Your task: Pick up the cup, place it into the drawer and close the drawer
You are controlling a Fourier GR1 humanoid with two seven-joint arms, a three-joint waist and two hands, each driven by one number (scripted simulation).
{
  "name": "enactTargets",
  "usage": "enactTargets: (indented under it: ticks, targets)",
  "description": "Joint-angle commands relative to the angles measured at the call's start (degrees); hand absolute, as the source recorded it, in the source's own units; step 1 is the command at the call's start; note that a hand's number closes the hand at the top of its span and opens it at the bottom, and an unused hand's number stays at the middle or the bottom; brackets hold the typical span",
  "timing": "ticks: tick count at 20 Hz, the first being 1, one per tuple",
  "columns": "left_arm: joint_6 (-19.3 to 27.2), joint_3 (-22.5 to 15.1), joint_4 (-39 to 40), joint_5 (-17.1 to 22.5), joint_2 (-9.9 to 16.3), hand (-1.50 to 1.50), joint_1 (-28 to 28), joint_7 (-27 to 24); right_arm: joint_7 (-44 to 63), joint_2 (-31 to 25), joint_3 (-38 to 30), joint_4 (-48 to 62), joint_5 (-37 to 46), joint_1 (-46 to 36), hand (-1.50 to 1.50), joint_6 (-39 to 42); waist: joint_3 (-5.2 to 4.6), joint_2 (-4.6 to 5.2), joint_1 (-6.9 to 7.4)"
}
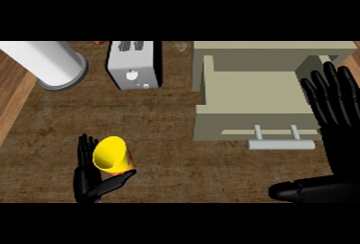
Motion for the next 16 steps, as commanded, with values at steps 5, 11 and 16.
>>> enactTargets:
  ticks: [5,11,16]
  targets:
    - [-4.0,-5.8,-3.6,4.9,-0.6,-1.5,1.8,-0.2,5.3,-0.5,0.5,-2.4,0.8,-3.1,-1.5,-2.3,-0.01,-0.06,0.13]
    - [-14.2,-1.2,5.6,4.7,0.1,1.5,-4.0,-4.1,3.2,-1.0,-1.1,-0.4,-1.0,-1.8,-1.5,-0.4,-0.01,0.01,-0.08]
    - [-12.7,0.4,10.4,2.9,1.2,1.5,-7.6,-10.4,-2.0,1.1,0.8,0.5,1.4,2.3,-1.5,0.0,-0.01,0.04,-0.15]
